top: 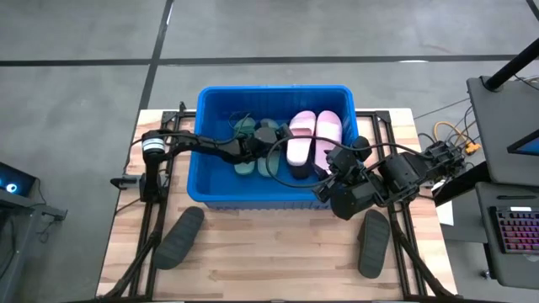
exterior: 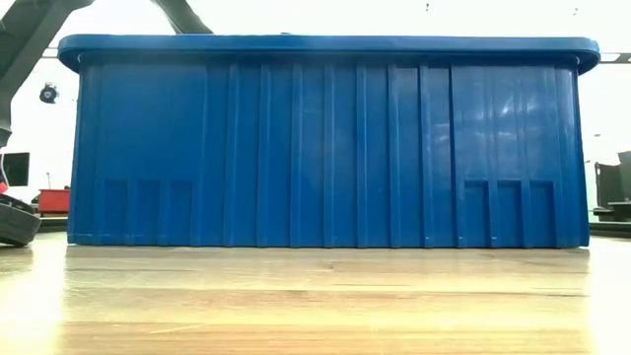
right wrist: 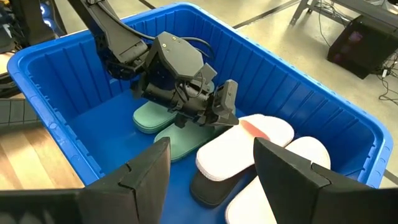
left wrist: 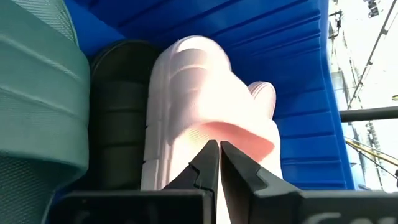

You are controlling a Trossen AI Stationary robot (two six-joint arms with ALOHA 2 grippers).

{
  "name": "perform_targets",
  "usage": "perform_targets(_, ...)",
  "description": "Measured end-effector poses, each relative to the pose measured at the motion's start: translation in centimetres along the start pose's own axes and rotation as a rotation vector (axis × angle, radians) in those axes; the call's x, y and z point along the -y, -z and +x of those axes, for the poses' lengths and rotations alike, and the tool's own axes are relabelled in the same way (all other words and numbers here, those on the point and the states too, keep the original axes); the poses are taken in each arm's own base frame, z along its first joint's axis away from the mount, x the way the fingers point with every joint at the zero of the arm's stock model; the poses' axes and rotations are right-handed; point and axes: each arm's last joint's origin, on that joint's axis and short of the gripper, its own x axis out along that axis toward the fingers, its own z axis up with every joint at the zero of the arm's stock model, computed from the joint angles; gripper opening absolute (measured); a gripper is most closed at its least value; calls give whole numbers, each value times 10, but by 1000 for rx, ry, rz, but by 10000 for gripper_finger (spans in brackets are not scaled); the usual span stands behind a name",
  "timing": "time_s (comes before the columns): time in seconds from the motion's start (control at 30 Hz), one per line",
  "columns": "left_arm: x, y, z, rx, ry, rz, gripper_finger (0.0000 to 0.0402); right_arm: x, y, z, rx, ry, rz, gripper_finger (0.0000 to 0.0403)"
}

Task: Pick and place slides into bin
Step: Put the black slide into the bin

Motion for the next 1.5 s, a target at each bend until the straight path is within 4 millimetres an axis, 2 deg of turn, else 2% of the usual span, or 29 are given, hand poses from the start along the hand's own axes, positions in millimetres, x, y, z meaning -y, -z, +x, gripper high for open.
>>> perform_targets(0.13,6,0,0,-13,59,13,0,0,0,0,0,0,-2,219)
perform_targets(0.43,38,-7,-11,-57,352,10,0,1,1,0,-7,10,-14,219)
perform_targets(0.53,56,-10,-21,-97,535,126,0,2,2,0,-13,17,-3,219)
perform_targets(0.63,83,-14,-43,-121,818,318,0,3,2,0,-15,15,-1,219)
perform_targets(0.7,99,-20,-61,-164,937,386,0,3,2,0,-15,14,0,219)
perform_targets(0.8,114,-28,-82,-255,998,511,0,4,1,-1,-20,7,14,219)
perform_targets(0.9,122,-34,-104,-349,983,699,0,5,2,-3,-45,-14,27,219)
perform_targets(1.07,136,-48,-153,-406,1041,969,15,5,2,-3,-63,-28,45,219)
perform_targets(1.33,133,-67,-211,-498,997,1161,126,4,3,-3,-103,-48,134,219)
perform_targets(1.5,119,-64,-234,-657,915,1218,191,0,8,-4,-169,-91,137,219)
